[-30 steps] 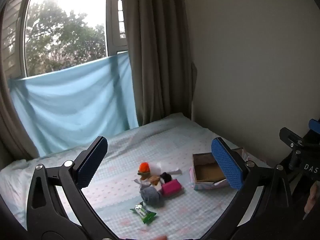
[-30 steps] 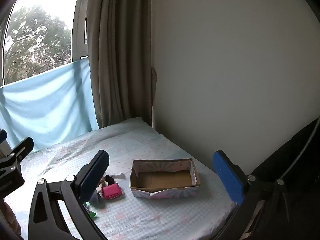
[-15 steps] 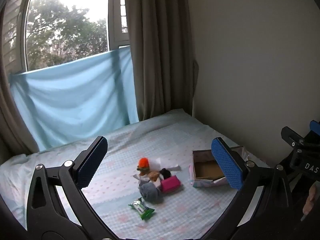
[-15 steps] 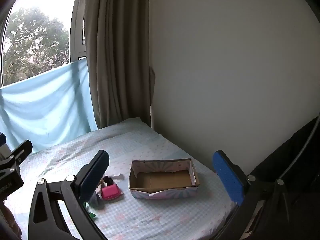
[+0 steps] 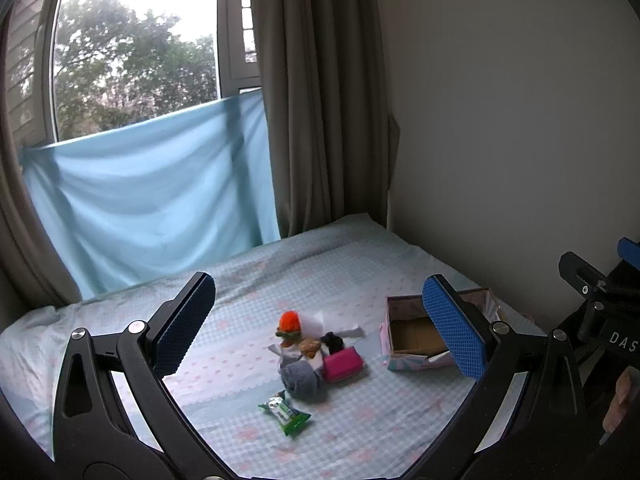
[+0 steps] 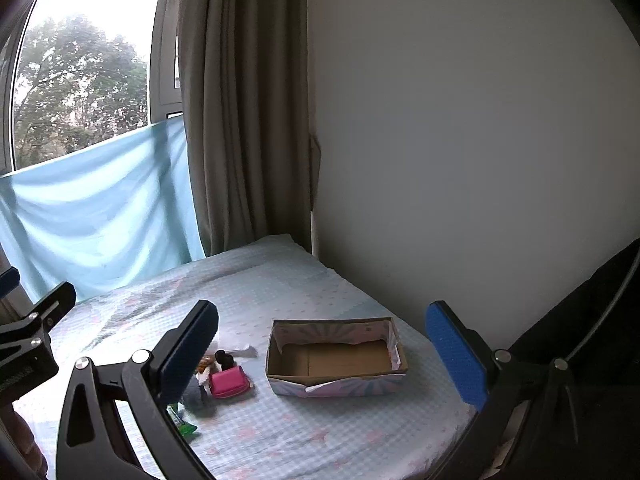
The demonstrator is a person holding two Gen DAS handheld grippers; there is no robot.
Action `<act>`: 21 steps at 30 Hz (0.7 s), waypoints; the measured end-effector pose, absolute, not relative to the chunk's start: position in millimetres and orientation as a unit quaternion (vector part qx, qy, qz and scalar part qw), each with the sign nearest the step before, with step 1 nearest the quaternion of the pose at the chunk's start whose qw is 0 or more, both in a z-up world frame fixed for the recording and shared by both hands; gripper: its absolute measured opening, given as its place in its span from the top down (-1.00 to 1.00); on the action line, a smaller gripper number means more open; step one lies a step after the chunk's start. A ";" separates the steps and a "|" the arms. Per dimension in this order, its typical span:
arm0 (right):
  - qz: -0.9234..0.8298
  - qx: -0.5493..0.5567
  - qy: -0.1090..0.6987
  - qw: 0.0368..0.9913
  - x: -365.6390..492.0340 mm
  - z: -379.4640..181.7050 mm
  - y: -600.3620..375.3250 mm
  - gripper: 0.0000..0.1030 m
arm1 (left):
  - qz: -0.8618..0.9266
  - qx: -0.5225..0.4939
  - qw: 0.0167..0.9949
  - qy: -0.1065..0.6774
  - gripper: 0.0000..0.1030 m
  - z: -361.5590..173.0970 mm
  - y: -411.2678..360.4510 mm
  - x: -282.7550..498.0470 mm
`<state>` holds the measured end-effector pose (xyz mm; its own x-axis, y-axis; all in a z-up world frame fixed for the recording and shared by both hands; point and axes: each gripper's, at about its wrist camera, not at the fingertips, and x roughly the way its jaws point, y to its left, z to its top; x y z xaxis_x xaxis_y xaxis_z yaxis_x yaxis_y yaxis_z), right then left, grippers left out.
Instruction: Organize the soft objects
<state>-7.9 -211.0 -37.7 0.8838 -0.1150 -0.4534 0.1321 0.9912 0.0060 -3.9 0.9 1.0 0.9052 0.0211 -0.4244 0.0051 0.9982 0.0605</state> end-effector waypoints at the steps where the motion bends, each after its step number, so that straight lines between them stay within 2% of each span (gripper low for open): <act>1: -0.063 0.018 0.232 0.971 -8.4 -37.9 -210.7 -0.99 | 0.005 0.030 0.975 0.218 -0.99 0.9 0.9 -4.2; 21: -0.051 0.025 0.232 0.971 -7.9 -41.0 -209.5 -0.99 | 0.013 0.017 0.975 0.223 -0.99 7.4 7.6 -5.7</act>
